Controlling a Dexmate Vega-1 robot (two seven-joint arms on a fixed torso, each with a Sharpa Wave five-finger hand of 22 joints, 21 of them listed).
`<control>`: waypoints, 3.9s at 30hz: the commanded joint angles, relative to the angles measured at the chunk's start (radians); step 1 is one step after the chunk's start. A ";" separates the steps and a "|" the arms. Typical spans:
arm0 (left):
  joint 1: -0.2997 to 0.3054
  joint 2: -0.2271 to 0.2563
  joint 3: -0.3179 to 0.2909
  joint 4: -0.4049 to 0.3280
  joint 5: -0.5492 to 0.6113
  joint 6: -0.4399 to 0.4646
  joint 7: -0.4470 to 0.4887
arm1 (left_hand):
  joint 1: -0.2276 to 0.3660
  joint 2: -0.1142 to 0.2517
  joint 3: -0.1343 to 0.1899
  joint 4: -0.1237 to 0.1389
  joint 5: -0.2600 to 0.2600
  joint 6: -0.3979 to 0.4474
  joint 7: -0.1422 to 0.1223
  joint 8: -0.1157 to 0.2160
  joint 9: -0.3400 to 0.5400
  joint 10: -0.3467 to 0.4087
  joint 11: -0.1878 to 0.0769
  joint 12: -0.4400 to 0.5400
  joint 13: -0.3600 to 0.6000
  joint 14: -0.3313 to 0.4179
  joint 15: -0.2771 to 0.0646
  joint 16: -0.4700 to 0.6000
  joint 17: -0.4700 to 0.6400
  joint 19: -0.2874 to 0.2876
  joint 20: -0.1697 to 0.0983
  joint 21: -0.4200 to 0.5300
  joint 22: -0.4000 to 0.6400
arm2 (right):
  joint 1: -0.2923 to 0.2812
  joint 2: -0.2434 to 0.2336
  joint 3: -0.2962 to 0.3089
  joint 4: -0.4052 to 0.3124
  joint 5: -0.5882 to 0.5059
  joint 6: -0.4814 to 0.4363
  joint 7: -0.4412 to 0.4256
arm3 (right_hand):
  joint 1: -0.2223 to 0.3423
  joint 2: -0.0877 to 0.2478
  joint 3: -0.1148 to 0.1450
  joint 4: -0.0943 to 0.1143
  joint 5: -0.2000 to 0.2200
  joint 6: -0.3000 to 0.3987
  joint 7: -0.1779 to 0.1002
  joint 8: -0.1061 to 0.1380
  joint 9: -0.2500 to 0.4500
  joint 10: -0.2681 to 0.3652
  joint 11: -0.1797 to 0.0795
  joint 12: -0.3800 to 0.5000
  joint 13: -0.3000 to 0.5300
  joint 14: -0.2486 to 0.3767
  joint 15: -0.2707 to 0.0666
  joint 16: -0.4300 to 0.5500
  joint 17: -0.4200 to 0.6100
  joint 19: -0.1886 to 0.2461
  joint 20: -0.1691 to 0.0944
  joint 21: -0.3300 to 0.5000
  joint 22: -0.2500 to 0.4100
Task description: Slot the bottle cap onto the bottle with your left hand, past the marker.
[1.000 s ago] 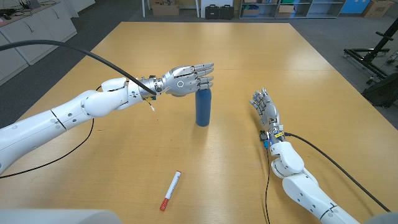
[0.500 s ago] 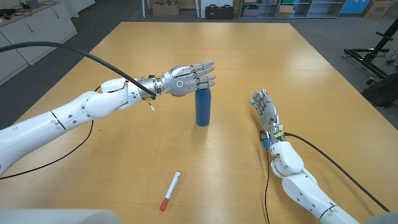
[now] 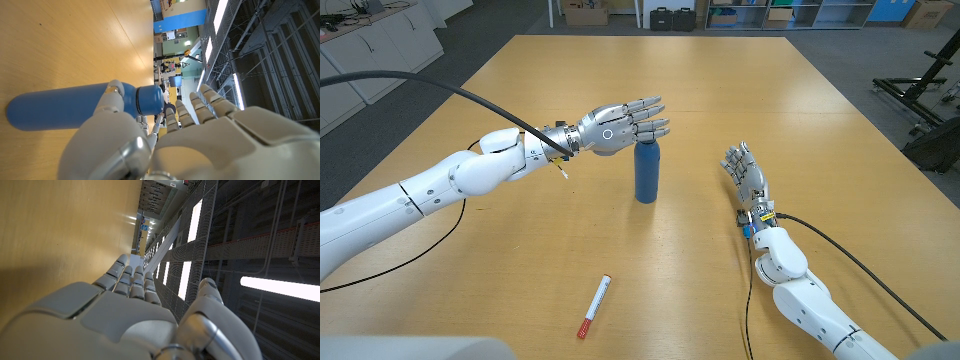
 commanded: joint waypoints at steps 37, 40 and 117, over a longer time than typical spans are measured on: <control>0.503 0.101 -0.323 -0.121 -0.449 0.409 0.155 | -0.263 0.022 -0.083 0.036 0.032 0.174 0.005 0.068 0.001 0.155 -0.061 0.075 -0.002 0.117 -0.119 0.057 -0.005 0.084 -0.038 0.027 0.003 | -0.008 -0.018 -0.005 -0.059 -0.030 -0.059 -0.039 | 0.001 0.006 -0.001 -0.002 0.010 0.014 -0.007 0.002 0.004 0.022 -0.027 0.006 0.004 0.012 -0.018 -0.002 0.001 0.015 -0.012 -0.009 0.006; 0.560 0.096 -0.351 -0.134 -0.498 0.435 0.166 | -0.288 0.033 -0.084 0.038 0.034 0.238 -0.008 0.091 -0.002 0.218 -0.079 0.086 -0.004 0.158 -0.142 0.062 -0.007 0.120 -0.046 0.031 0.003 | -0.010 -0.019 -0.006 -0.068 -0.034 -0.068 -0.047 | 0.001 0.006 0.000 -0.002 0.010 0.016 -0.010 0.002 0.004 0.023 -0.028 0.006 0.004 0.014 -0.017 -0.002 0.001 0.017 -0.017 -0.009 0.006; 0.789 -0.485 -0.642 0.137 -2.340 -0.419 -0.447 | -0.508 0.170 -0.086 0.124 -0.018 0.361 0.067 0.063 -0.017 0.292 0.128 0.038 -0.006 0.185 -0.028 0.019 0.006 0.147 0.012 0.012 0.012 | 0.057 -0.008 -0.066 -0.027 -0.076 -0.029 0.022 | 0.006 0.008 0.000 -0.004 0.009 0.013 -0.006 -0.001 0.004 0.024 -0.013 0.002 0.003 0.023 -0.014 -0.003 -0.002 0.031 -0.018 -0.018 0.006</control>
